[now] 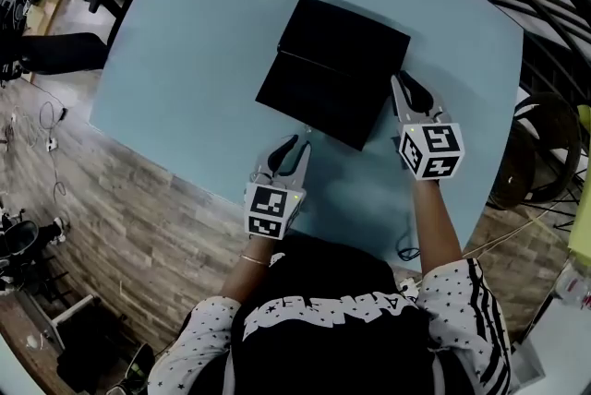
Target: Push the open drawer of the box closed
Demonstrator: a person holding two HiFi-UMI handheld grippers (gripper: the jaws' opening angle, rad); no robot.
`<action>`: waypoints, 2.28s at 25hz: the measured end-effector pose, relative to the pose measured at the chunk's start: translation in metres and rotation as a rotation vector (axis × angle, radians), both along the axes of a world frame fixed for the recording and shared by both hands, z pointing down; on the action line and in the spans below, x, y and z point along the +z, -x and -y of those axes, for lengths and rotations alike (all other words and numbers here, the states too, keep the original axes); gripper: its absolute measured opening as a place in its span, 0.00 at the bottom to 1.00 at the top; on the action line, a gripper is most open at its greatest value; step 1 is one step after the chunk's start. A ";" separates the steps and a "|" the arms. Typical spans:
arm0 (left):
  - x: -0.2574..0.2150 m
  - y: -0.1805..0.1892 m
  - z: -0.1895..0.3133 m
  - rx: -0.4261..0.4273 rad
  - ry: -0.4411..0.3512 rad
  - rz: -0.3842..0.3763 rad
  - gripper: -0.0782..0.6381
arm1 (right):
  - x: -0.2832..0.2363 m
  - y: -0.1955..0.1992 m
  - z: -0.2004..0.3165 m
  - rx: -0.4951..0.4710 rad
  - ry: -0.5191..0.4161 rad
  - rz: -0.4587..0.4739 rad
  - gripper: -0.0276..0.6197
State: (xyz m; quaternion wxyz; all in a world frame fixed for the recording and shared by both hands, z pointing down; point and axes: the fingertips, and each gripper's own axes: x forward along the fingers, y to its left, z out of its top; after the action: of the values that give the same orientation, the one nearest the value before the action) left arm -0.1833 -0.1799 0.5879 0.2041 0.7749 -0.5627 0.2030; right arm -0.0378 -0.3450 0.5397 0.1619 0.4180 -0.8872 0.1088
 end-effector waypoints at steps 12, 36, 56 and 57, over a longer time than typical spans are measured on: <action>0.016 -0.002 0.014 0.027 0.044 0.019 0.11 | 0.007 0.005 0.003 -0.008 0.011 -0.064 0.12; 0.016 -0.007 0.019 0.055 0.095 0.083 0.11 | 0.009 0.005 0.003 -0.027 0.030 -0.073 0.12; 0.008 -0.014 0.023 0.112 0.123 0.090 0.11 | 0.005 0.003 0.001 -0.022 0.036 -0.070 0.12; 0.008 -0.014 0.024 0.115 0.126 0.089 0.11 | 0.004 0.003 0.002 -0.022 0.036 -0.071 0.12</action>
State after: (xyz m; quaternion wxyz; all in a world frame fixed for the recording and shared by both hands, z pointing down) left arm -0.1692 -0.2038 0.5959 0.2153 0.7816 -0.5121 0.2837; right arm -0.0405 -0.3466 0.5440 0.2019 0.4090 -0.8833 0.1081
